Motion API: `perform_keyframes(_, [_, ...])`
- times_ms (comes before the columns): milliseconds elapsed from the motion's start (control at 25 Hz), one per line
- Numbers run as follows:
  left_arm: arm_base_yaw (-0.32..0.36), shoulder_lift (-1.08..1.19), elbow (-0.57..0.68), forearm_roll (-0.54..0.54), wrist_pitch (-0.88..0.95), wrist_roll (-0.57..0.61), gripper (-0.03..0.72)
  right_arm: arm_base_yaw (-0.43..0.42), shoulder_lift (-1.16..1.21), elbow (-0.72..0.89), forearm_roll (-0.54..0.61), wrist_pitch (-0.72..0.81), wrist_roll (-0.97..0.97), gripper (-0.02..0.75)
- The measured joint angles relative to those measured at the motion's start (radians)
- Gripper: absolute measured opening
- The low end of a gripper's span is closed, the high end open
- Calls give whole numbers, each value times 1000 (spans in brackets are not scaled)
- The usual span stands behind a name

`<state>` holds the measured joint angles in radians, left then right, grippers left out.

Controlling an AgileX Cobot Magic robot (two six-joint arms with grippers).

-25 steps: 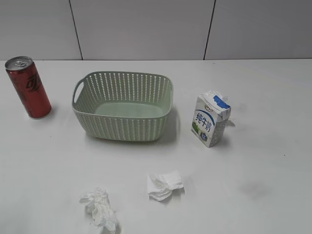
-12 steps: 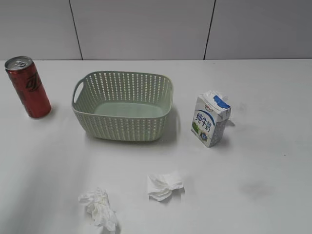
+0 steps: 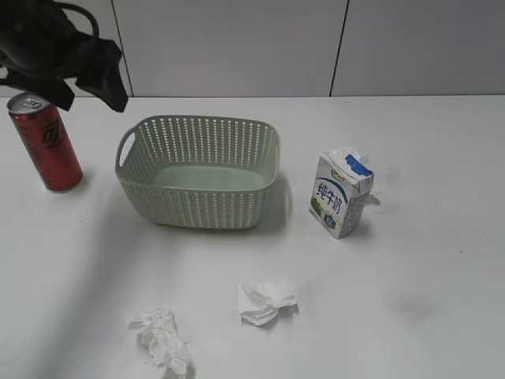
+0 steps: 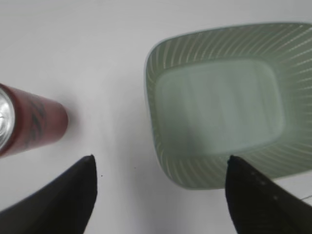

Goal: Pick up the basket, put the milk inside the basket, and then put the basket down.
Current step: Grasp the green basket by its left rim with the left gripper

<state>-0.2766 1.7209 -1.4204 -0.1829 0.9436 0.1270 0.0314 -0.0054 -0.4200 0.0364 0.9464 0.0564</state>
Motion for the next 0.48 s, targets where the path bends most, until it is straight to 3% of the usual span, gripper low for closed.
perform_keyframes(480, [0,270,-6,-6,-117,0,578,0,0,0,1,0,0,542])
